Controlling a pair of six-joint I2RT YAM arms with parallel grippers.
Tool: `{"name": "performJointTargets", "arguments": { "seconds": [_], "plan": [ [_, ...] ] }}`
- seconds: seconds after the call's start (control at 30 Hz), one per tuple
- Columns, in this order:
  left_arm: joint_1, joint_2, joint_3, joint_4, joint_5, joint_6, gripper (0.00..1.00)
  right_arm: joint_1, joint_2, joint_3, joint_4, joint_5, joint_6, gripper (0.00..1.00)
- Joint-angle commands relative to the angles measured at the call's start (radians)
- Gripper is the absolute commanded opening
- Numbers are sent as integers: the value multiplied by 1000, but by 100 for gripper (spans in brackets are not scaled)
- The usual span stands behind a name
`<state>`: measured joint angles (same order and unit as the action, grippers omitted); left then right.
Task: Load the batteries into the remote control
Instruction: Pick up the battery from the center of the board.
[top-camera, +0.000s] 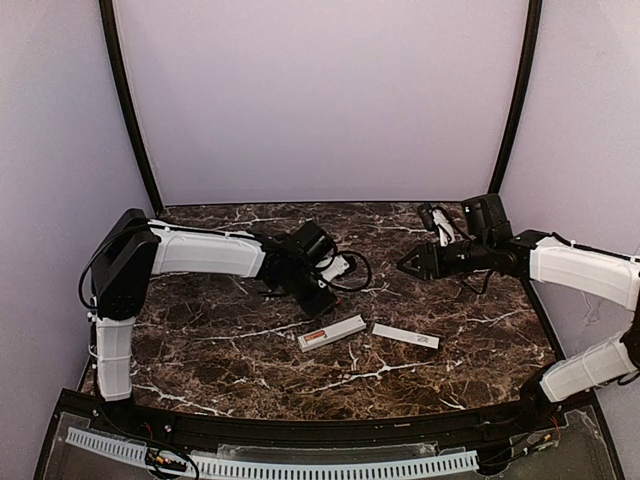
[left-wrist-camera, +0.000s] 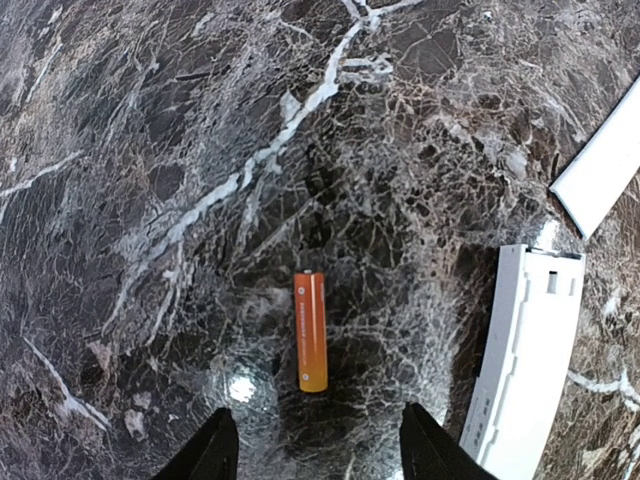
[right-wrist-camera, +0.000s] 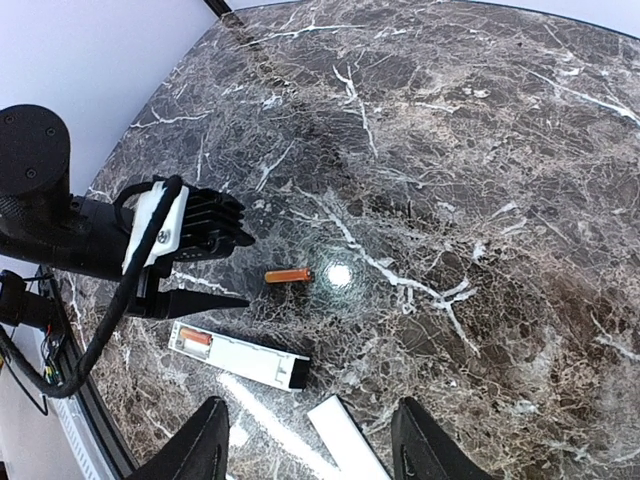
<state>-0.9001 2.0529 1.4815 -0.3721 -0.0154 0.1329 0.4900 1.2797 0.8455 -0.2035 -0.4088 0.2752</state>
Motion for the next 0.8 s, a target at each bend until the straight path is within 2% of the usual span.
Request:
{"name": "performJointTargets", "arguments": {
  "seconds": [0.0, 0.3, 0.77],
  "plan": [
    [11, 29, 78, -111, 12, 16, 56, -20, 5, -26, 64, -66, 2, 53],
    [26, 110, 160, -144, 12, 27, 46, -31, 25, -26, 82, -93, -5, 50],
    [28, 233, 305, -214, 102, 27, 29, -56, 17, -45, 83, -83, -2, 47]
  ]
}}
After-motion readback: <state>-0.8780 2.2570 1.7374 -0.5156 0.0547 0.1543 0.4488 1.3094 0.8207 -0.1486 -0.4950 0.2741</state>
